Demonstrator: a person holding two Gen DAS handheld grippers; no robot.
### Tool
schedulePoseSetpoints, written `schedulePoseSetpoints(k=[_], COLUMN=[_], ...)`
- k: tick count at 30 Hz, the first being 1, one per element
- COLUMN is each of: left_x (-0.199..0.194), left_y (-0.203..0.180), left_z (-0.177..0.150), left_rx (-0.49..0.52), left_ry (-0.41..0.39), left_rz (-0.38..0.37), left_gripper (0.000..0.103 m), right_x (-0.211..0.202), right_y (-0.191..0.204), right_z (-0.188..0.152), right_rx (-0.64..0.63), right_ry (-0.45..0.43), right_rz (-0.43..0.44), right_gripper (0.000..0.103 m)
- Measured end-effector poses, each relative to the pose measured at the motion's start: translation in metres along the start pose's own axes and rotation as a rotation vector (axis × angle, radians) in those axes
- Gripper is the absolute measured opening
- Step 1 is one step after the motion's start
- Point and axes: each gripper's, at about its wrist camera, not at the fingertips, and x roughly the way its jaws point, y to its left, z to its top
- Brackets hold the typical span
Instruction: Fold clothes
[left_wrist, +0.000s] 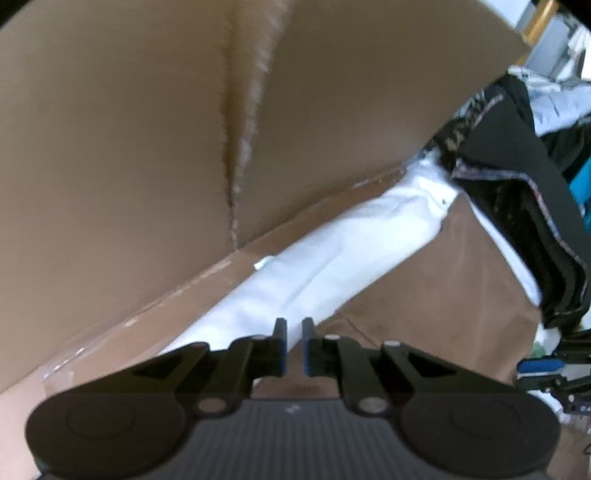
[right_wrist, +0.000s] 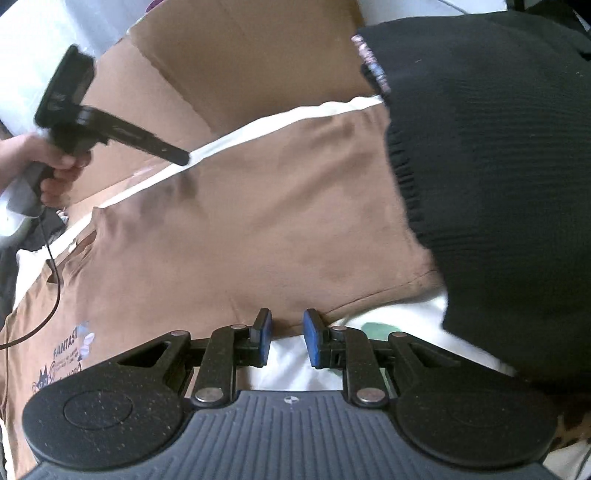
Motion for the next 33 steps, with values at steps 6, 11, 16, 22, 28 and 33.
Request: schedulePoseSetpoints(k=[6, 11, 16, 22, 28, 33], left_x=[-0.012, -0.007, 0.007, 0.008, -0.009, -0.027], left_y=[0.001, -0.005, 0.005, 0.012, 0.019, 0.022], left_z=[-0.019, -0.041, -0.054, -0.054, -0.062, -0.074], left_rx=[-0.034, -0.018, -0.053, -0.053, -0.077, -0.082], left_ry=[0.007, 0.045, 0.056, 0.076, 0.087, 0.09], left_rz=[0.03, 0.067, 0.135, 0.172, 0.193, 0.211], left_gripper=[0.008, 0.01, 0.008, 0.006, 0.007, 0.011], right_x=[-0.005, -0.019, -0.009, 0.0, -0.002, -0.007], right_y=[0.003, 0.014, 0.02, 0.021, 0.027, 0.028], right_z=[-0.002, -0.017, -0.029, -0.025, -0.025, -0.019], right_rx=[-0.022, -0.047, -0.077, -0.058, -0.094, -0.086], right_ry=[-0.028, -0.036, 0.018, 0.037, 0.063, 0.072], right_rz=[0.034, 0.078, 0.053, 0.036, 0.011, -0.003], right_gripper=[0.026, 0.026, 0.026, 0.026, 0.026, 0.026])
